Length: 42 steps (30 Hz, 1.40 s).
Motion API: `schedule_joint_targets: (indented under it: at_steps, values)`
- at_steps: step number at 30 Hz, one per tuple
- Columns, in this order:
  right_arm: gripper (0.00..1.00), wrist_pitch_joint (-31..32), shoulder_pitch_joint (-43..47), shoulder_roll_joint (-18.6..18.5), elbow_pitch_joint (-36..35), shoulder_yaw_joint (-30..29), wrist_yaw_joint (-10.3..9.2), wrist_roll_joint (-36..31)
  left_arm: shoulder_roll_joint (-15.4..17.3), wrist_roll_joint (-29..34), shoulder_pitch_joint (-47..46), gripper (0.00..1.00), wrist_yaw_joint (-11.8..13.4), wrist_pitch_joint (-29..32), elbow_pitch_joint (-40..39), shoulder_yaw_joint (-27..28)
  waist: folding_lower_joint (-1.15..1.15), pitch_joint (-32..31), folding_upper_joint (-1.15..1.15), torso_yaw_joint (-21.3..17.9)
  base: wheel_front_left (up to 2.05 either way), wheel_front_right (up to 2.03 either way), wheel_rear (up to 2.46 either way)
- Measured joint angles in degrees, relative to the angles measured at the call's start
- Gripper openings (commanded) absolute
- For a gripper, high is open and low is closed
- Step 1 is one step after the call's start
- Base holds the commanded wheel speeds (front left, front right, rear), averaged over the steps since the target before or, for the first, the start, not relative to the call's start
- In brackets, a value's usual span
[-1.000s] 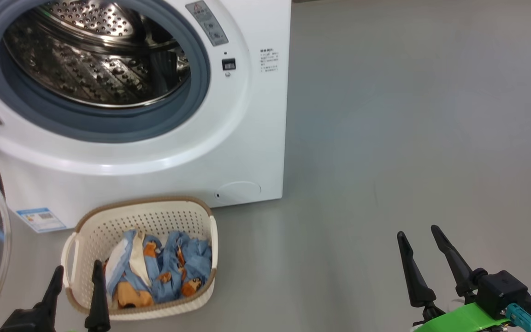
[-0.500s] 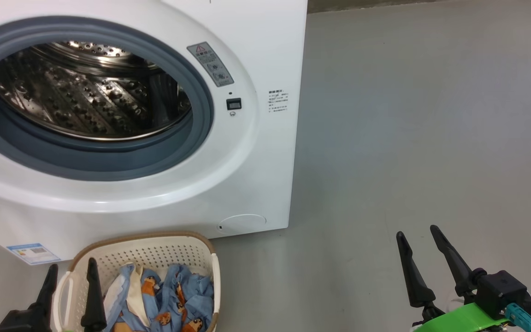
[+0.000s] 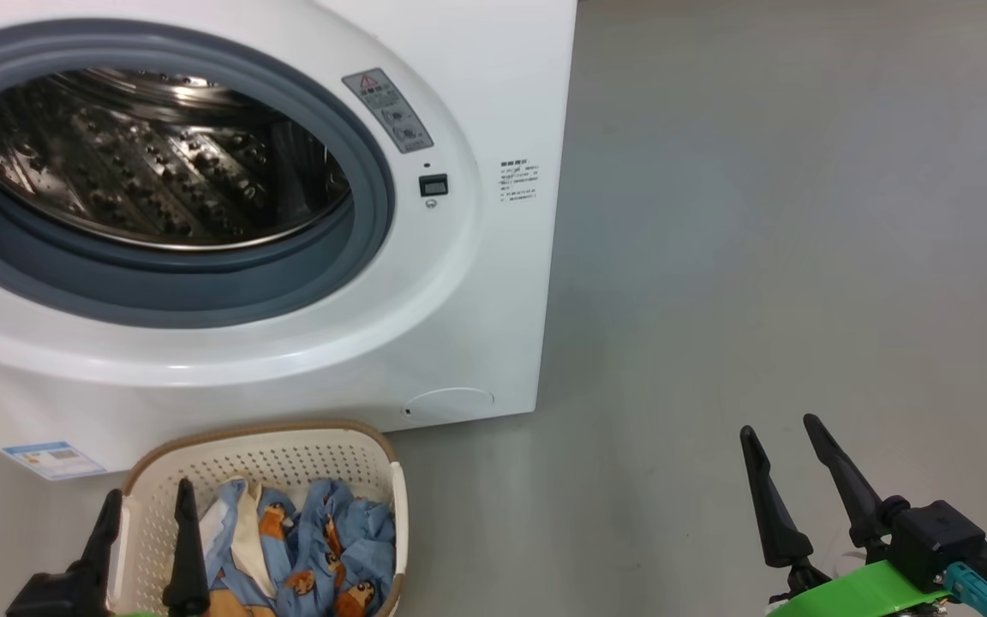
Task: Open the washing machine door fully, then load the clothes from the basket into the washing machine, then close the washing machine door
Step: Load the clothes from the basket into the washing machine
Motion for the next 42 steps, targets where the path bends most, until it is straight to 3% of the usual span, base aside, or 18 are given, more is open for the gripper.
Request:
schedule_joint_targets:
  at_steps: [17,42]
  values:
    - [1.00,0.00,-2.70,0.03,-1.78,-0.29,0.00,-0.01,-0.02,-0.01,-7.01,1.00,-0.77,-0.31,1.30,-1.62,0.00,7.89,0.00,0.85,0.00,0.00,0.00]
    - [1.00,-0.02,-13.47,0.00,-4.19,1.20,0.00,0.04,0.56,-0.48,-28.95,1.00,-3.55,0.00,16.40,-3.04,0.00,26.93,0.00,0.92,0.00,0.00,0.00]
